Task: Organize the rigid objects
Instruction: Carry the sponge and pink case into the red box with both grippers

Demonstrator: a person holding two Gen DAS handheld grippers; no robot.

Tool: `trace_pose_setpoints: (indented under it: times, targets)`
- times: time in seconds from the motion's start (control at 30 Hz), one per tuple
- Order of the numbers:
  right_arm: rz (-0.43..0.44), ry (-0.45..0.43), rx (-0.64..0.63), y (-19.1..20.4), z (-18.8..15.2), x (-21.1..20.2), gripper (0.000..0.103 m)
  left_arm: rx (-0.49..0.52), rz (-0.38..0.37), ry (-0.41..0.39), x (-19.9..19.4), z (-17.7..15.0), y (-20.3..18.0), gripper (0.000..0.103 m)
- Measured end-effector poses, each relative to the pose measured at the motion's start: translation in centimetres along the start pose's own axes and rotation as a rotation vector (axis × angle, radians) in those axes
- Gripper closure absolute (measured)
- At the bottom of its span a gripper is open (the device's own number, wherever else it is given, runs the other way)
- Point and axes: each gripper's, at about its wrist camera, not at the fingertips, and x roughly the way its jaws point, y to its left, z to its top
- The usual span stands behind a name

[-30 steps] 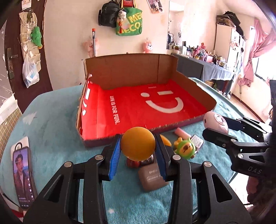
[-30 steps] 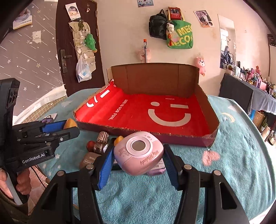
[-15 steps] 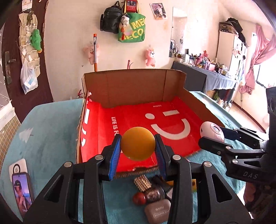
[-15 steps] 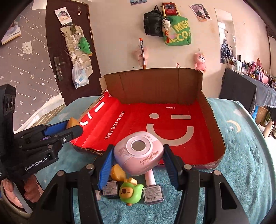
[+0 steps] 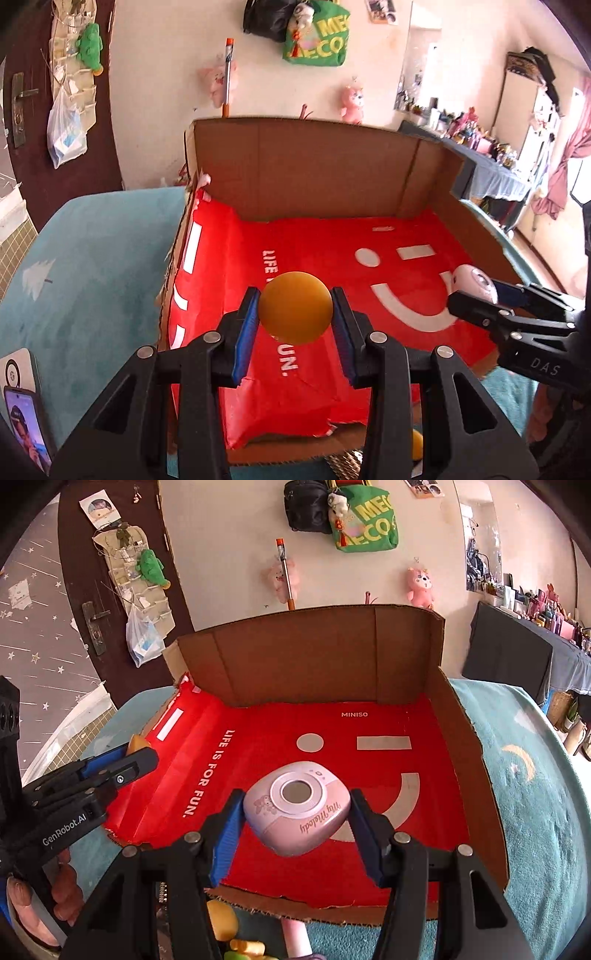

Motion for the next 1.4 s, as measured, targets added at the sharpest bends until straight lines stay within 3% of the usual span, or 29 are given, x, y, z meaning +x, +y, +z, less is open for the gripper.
trace_pose_setpoints:
  times: [0.4,0.67,0.93,1.4]
  targets:
    - [-0.064,0.107,-0.013,-0.6,1.2,5.9,0.044,-0.034,0.025,0.127,5.3,-0.1,1.0,0.067]
    - [-0.09,0.132,-0.003,-1.1,1.1,7.2,0.044,-0.013,0.054,0.179,7.0,-0.4,0.7,0.067]
    - [-0.087,0.201,0.011,-1.3,1.2,8.1,0.044,-0.003,0.058,0.185,7.3,-0.5,0.8,0.067]
    - [-0.09,0.195,0.013,-1.4,1.3,8.0,0.044,0.0,0.062,0.18,7.3,-0.5,0.7,0.067]
